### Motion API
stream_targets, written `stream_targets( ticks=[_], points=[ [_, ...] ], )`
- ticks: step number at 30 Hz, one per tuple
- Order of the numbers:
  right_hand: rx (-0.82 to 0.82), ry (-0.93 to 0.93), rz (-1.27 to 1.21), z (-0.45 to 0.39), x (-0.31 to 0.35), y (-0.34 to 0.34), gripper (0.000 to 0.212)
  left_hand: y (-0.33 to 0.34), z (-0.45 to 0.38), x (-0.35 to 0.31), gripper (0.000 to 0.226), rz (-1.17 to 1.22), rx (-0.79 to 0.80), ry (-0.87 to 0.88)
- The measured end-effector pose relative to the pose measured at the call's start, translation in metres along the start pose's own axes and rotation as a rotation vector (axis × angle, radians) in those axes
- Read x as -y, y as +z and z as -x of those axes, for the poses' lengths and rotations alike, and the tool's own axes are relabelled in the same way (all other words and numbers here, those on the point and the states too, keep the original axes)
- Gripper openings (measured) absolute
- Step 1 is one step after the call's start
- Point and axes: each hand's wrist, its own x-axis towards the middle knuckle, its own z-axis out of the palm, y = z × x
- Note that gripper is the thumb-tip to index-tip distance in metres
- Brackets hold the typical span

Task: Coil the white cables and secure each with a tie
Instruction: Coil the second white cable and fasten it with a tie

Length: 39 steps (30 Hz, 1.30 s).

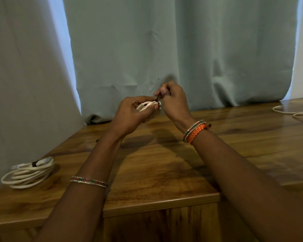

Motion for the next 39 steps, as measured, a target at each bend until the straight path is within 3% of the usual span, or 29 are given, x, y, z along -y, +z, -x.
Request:
stream_targets(
  ticks=[4, 11, 14, 23, 28, 34, 39],
  points=[
    [-0.006, -0.035, -0.042, 0.002, 0.005, -0.001, 0.029, 0.002, -0.001, 0.002, 0.014, -0.026, -0.025, 0.012],
    [-0.026, 0.032, -0.041, 0.005, 0.003, 0.0, 0.032, -0.001, 0.001, 0.0, 0.035, -0.237, 0.034, 0.139],
    [-0.002, 0.054, -0.043, 0.004, 0.002, -0.001, 0.031, 0.002, 0.001, 0.001, 0.036, -0.319, -0.031, 0.212],
    [0.091, 0.086, -0.155, -0.003, 0.001, -0.009, 0.028, 0.006, 0.006, -0.01, 0.027, 0.184, -0.036, -0.033],
    [0.081, 0.032, -0.092, 0.0, 0.002, -0.009, 0.028, 0.008, 0.007, -0.011, 0.029, 0.165, 0.005, -0.049],
    [0.107, 0.052, -0.164, 0.0, 0.006, -0.014, 0.028, 0.01, 0.008, -0.016, 0.027, 0.135, -0.096, -0.009],
    [0.088, 0.03, -0.119, 0.001, 0.003, -0.016, 0.028, 0.013, 0.008, -0.016, 0.024, 0.169, -0.074, -0.021]
  ],
)
